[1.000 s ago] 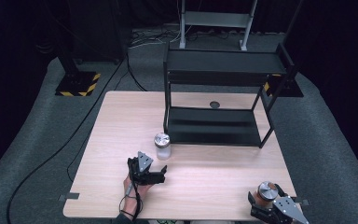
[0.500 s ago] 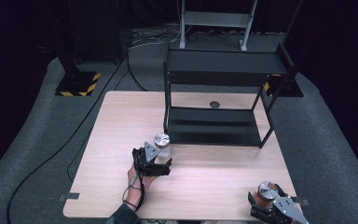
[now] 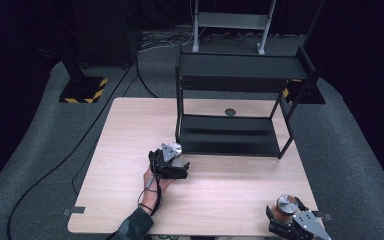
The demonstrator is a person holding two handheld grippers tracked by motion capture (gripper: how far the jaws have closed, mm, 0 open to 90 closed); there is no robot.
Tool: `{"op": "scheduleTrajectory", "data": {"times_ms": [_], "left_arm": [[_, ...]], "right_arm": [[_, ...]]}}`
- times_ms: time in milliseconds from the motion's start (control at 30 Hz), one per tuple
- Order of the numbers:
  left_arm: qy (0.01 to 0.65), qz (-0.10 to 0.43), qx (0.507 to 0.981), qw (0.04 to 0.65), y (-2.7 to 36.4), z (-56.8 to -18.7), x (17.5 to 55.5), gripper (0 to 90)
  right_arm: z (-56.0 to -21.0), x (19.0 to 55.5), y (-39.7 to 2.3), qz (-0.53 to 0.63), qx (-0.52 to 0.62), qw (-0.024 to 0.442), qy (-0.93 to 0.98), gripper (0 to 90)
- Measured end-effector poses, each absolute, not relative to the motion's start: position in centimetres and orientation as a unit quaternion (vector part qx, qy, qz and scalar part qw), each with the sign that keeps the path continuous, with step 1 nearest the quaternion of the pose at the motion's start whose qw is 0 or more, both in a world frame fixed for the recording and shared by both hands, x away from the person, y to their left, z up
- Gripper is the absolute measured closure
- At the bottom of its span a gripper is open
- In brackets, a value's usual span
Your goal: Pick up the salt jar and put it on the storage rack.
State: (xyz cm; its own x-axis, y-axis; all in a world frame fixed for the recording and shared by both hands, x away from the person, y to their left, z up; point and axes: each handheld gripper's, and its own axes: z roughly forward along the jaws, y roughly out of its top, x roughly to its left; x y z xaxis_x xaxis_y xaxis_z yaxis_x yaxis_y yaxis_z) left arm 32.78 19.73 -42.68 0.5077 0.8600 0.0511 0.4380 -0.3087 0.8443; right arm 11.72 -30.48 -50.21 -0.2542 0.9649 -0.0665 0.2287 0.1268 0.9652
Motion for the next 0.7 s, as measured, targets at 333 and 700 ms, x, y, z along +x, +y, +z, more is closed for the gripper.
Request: {"op": "scheduleTrajectory", "data": {"times_ms": [333,700], "left_arm": [[0.435,0.249,0.759,0.414,20.1,-43.8,33.5,13.7],[0.444,0.257,0.747,0.422,20.0,-44.3,33.1,30.0]], "right_arm": [[-50.2,11.7,-30.5,0.467,0.467,0.394,0.639,0.0],[-50.2,11.7,-30.5,0.467,0.467,0.394,0.639,0.0]]}}
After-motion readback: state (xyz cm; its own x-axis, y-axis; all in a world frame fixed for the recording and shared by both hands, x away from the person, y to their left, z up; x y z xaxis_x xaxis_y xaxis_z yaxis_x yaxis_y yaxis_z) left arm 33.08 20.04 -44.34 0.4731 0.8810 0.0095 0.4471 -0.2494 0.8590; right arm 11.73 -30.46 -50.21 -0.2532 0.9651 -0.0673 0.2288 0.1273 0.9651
